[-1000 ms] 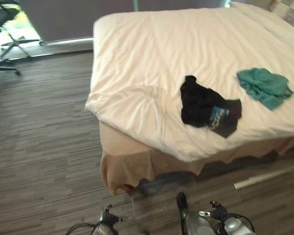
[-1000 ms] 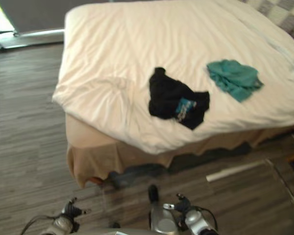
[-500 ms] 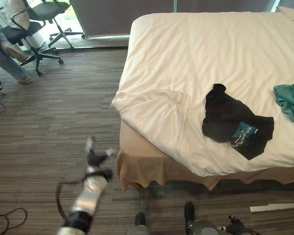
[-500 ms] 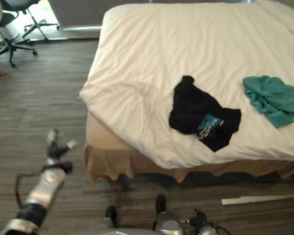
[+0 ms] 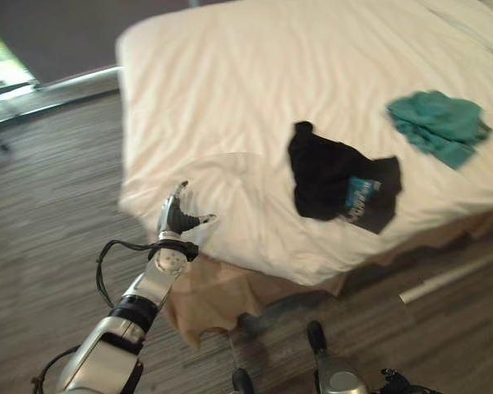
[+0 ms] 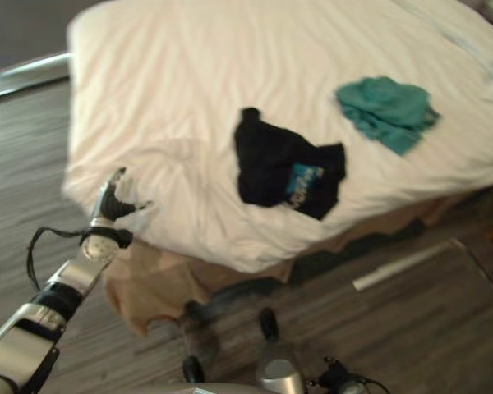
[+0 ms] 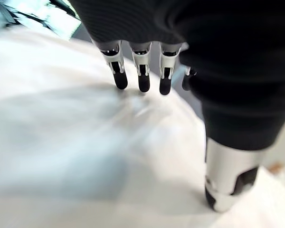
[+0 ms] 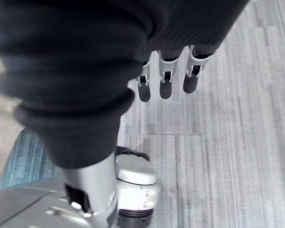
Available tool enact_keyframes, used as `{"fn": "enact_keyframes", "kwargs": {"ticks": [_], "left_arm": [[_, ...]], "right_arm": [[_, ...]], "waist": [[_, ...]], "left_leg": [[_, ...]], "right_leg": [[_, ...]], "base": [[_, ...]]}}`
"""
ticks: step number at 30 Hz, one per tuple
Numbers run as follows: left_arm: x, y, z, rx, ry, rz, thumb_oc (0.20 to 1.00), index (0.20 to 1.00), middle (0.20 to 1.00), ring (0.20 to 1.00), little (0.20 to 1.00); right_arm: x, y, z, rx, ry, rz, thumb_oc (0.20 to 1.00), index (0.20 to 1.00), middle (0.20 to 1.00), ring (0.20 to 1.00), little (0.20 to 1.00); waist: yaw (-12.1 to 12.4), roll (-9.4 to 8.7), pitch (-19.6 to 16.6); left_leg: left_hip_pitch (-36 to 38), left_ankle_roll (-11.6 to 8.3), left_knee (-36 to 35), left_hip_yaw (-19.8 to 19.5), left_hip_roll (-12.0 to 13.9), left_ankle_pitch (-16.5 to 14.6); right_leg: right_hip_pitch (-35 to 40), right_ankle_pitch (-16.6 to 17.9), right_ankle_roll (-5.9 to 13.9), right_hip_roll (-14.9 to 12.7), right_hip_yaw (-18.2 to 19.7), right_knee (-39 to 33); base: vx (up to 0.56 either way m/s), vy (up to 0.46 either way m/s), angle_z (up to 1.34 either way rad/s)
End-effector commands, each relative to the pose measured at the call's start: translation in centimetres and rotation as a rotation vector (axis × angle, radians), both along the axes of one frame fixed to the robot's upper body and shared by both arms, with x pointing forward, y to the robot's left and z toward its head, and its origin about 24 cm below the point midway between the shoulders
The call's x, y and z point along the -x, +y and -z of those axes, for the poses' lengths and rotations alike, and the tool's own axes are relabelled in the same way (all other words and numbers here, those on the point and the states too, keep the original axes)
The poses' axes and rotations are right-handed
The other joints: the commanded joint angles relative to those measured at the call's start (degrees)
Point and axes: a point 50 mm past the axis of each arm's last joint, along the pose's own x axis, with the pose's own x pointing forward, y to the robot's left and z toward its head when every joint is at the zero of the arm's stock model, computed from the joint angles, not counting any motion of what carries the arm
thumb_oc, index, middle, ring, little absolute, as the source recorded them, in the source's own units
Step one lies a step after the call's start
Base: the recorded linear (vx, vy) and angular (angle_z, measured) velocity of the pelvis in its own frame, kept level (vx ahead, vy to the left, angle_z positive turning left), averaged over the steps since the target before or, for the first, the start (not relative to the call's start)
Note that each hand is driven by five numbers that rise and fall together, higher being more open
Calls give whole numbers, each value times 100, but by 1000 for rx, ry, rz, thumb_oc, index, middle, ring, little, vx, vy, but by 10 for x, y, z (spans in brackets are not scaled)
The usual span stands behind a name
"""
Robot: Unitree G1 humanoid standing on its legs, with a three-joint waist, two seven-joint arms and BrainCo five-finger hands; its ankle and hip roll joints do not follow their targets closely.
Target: Tidy up the quilt and then pick up the clothes from the bed and put them into the laundry hamper.
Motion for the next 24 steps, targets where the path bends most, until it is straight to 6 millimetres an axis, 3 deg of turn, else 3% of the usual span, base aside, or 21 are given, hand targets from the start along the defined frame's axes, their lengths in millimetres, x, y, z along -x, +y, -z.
{"fn": "enact_keyframes", "kwargs": {"ticks": [1,7,8,9,10,11,14,16,18,19,20,22,23,24], "left_arm": [[-36,-8,-67,-276,-180,65,1000,1000,1000,1000,1000],[-48,-24,-67,-546,-115,139,1000,1000,1000,1000,1000],[-47,-27,-58,-616,-71,170,950,950,950,950,950],[-47,-27,-58,-616,-72,170,856,856,856,856,856],[-46,-28,-55,-628,-57,178,645,645,645,645,645],[-44,-29,-46,-650,-25,188,200,200,200,200,200],[-32,-13,-15,-674,105,164,200,200,200,200,200],[-8,12,21,-633,240,96,200,200,200,200,200],[11,29,43,-595,324,42,200,200,200,200,200],[12,29,44,-594,325,41,200,200,200,200,200],[39,51,67,-550,424,-28,200,200,200,200,200],[71,70,89,-471,511,-117,200,200,200,200,200],[89,82,99,-423,550,-177,238,238,238,238,238],[90,82,99,-422,552,-179,479,479,479,479,479]], "right_arm": [[-12,-7,-5,63,-48,-39,1000,1000,1000,1000,1000],[-21,-7,-7,74,-75,-27,1000,1000,1000,1000,1000],[-21,-7,-7,76,-74,-18,1000,1000,1000,1000,1000],[-21,-7,-7,76,-74,-18,1000,1000,1000,1000,1000],[-20,-8,-7,76,-73,-15,1000,1000,1000,1000,1000],[-20,-8,-7,79,-72,-15,1000,1000,1000,1000,1000],[-21,-11,-7,88,-63,-20,1000,1000,1000,1000,1000],[-21,-13,-8,97,-56,-23,1000,1000,1000,1000,1000],[-23,-17,-9,107,-58,-9,1000,1000,1000,1000,1000],[-22,-17,-9,107,-57,-10,1000,1000,1000,1000,1000],[-23,-21,-10,111,-58,23,1000,1000,1000,1000,1000],[-27,-24,-12,108,-74,67,1000,1000,1000,1000,1000],[-29,-27,-14,109,-95,92,1000,1000,1000,1000,1000],[-29,-27,-14,109,-93,90,1000,1000,1000,1000,1000]], "waist": [[-26,-21,248],[-43,-63,362],[-24,-69,395],[-24,-70,397],[-14,-70,406],[-12,-72,419],[-9,-49,402],[34,-4,339],[94,20,272],[86,22,274],[171,54,196],[261,65,122],[332,68,89],[317,69,88]], "left_leg": [[-25,-81,126,-129,307,-202],[-216,-61,296,-126,305,-248],[-182,-57,314,-137,303,-272],[-180,-57,313,-137,303,-272],[-161,-55,319,-147,300,-279],[-120,-55,311,-158,296,-293],[23,-52,274,-152,284,-328],[215,-52,218,-169,289,-352],[315,-52,185,-188,284,-359],[327,-52,179,-189,284,-359],[430,-54,137,-230,280,-362],[524,-61,98,-260,286,-348],[553,-67,87,-296,289,-338],[562,-68,86,-299,291,-341]], "right_leg": [[-175,-968,513,-236,48,671],[-359,-978,527,-236,99,787],[-318,-999,521,-242,92,798],[-316,-999,521,-242,92,798],[-293,-1010,513,-244,86,802],[-246,-1024,510,-247,78,800],[-125,-1076,491,-233,81,797],[58,-1126,466,-227,61,798],[178,-1159,451,-220,37,791],[191,-1160,451,-219,35,788],[318,-1190,438,-215,-3,772],[469,-1207,420,-217,-55,717],[541,-1213,410,-218,-90,680],[555,-1214,410,-217,-95,674]], "base": [[-103,24,-30],[-53,7,-9],[0,0,0],[0,0,0],[0,0,0],[21,6,3],[50,24,5],[88,26,7],[62,5,1],[90,5,1],[78,9,0],[71,2,1],[36,-6,4],[0,0,0]]}}
